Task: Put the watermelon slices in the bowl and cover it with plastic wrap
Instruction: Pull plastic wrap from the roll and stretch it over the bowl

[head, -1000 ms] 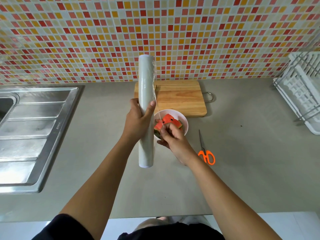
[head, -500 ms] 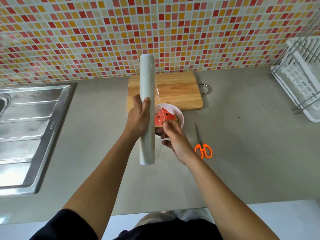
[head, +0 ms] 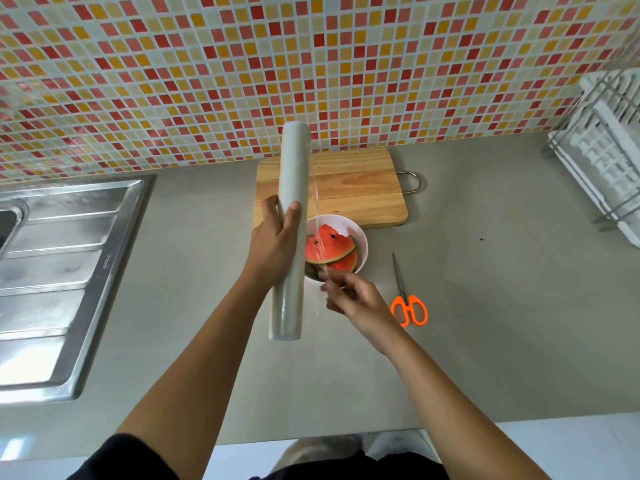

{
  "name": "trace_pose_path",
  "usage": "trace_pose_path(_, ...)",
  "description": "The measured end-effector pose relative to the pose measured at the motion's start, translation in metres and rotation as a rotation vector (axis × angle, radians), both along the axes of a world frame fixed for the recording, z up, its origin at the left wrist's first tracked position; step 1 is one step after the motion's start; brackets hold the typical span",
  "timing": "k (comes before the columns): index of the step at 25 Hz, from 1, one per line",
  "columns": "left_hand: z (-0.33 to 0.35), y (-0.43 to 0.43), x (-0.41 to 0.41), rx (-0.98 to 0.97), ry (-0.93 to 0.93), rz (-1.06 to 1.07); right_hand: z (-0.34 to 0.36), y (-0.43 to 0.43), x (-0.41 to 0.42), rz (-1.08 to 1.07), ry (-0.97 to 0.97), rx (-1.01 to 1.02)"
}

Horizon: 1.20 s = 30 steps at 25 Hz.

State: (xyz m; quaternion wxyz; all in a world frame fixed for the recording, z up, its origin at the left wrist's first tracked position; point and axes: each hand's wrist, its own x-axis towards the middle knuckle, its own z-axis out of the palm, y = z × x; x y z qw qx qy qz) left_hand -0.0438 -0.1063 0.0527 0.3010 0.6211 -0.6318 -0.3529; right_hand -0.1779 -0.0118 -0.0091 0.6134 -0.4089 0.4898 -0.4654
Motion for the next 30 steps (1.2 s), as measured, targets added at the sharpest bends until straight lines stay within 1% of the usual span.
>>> trace_pose_path(2,-0.001,0.003,-0.001,0.024,-0.004,-0.005,0.006,-0.012,0.008,-0.037,-0.076,0.086)
trace_pose_path(4,0.001,0.006,-0.003,0.046,-0.003,-0.004,0.017,-0.036,0.02,-0.122,-0.1,0.157)
trace_pose_path(6,0.002,0.008,-0.002,0.061,-0.007,0.011,0.028,-0.057,0.033,-0.183,-0.134,0.166)
trace_pose_path(8,0.003,0.011,-0.002,0.056,-0.017,0.027,0.031,-0.067,0.043,-0.251,-0.143,0.132)
trace_pose_path(9,0.004,0.012,-0.002,0.051,-0.025,0.036,0.03,-0.07,0.046,-0.29,-0.106,0.106)
trace_pose_path(13,0.002,0.013,-0.003,0.043,-0.099,0.063,0.016,-0.073,0.042,-0.452,0.159,-0.016)
trace_pose_path(16,-0.006,0.014,-0.01,0.001,-0.238,0.088,0.007,-0.073,0.031,-0.527,0.245,-0.051)
trace_pose_path(18,-0.012,0.018,-0.019,-0.009,-0.274,0.115,0.0,-0.073,0.021,-0.583,0.304,-0.03)
trace_pose_path(20,-0.018,0.021,-0.032,-0.004,-0.28,0.114,-0.009,-0.072,0.007,-0.617,0.344,0.021)
trace_pose_path(24,-0.025,0.021,-0.056,-0.019,-0.308,0.124,-0.026,-0.075,-0.02,-0.654,0.401,0.049)
trace_pose_path(26,-0.027,0.017,-0.064,-0.016,-0.306,0.12,-0.032,-0.076,-0.027,-0.662,0.389,0.09)
trace_pose_path(30,-0.032,0.01,-0.07,0.024,-0.245,0.093,-0.044,-0.078,-0.033,-0.673,0.35,0.159)
